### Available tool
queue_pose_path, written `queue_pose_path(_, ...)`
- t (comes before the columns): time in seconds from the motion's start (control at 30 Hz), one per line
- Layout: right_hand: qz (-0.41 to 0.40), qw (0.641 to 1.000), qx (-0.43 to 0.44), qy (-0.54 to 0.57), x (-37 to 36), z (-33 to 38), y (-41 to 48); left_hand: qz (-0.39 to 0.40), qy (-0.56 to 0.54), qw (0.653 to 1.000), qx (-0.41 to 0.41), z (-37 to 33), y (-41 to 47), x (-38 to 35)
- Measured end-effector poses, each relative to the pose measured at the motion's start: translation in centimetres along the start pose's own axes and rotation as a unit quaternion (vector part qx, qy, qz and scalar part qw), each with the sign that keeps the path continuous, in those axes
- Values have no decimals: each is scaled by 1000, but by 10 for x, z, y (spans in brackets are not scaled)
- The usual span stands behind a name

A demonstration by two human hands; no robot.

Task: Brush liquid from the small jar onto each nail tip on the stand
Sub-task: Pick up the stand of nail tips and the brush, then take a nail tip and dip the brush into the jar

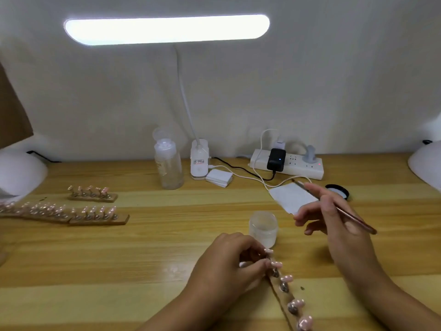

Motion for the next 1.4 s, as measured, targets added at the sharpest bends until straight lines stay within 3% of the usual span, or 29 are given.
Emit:
queue_pose_path(0.2,-28,999,6,13,2,6,1,-3,-65,996,54,1,1,-11)
queue_pose_path(0.27,-32,999,4,18,1,5,3,-29,-138,988,61,3,0,-5)
queue_pose_path(0.4,-41,999,-5,12,4,-2,6,-82,-333,933,109,17,2,6)
queue_pose_path(0.5,-32,999,5,18,4,-1,6,-93,-407,897,146,29,4,6)
queue_pose_path(0.83,-46,999,10,27,4,4,2,-125,-445,855,235,43,3,6)
queue_pose_path(1.17,78,986,123,-79,-26,28,-15,-52,-404,886,222,23,1,-2)
queue_pose_path(1.4,87,974,156,-142,-28,29,-15,-41,-403,894,190,17,1,-3)
Point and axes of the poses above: each hand's wrist, its own y-axis towards the middle knuckle, its own x-axis out of the back of the hand, z = x × y, the point moved 10 cm from there along y, towards the middle knuckle, and after that the axes turned 8 degrees about -z, right-handed, at the moved point
